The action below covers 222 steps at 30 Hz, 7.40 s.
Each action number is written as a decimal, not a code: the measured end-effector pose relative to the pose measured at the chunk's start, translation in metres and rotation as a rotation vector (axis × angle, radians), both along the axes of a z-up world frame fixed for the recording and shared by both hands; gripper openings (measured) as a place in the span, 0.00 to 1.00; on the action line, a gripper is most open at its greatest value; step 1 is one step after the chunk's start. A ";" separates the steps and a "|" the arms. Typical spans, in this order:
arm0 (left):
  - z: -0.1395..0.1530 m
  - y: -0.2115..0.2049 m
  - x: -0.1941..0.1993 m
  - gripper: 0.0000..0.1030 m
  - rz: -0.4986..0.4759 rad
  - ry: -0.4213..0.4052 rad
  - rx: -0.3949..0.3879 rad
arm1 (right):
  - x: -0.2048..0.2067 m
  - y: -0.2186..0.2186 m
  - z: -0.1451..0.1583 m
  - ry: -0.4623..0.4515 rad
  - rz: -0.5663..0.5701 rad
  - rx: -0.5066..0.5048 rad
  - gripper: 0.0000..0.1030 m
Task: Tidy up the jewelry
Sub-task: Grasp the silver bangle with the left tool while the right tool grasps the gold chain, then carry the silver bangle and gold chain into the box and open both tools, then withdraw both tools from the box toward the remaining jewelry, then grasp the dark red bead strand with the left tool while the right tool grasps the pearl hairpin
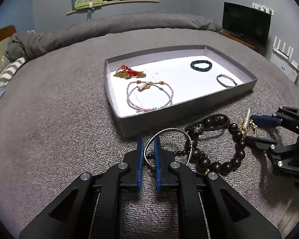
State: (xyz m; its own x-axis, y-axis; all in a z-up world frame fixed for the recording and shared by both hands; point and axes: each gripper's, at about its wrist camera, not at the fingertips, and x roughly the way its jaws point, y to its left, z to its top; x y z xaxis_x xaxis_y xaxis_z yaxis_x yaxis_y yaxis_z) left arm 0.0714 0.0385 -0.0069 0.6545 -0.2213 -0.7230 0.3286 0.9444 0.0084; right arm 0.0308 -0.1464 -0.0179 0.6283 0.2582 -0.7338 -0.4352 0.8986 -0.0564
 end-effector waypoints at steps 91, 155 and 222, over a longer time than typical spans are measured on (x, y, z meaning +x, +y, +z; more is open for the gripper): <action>0.006 -0.089 0.185 0.19 -0.079 0.131 0.187 | 0.246 -0.027 0.026 0.238 -0.268 0.070 0.43; 0.012 0.003 -0.011 0.92 0.122 -0.115 0.014 | 0.006 -0.039 0.023 -0.087 -0.198 0.061 0.95; 0.003 -0.010 -0.017 0.05 -0.036 0.029 -0.021 | 0.013 -0.028 0.016 0.014 -0.037 0.086 0.05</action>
State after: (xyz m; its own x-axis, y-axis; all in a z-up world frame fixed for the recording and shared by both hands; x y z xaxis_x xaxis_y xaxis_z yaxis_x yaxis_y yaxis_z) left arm 0.0544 0.0280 -0.0041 0.6244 -0.2594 -0.7368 0.3618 0.9320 -0.0215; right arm 0.0436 -0.1747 -0.0019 0.6285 0.2975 -0.7187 -0.4016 0.9154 0.0277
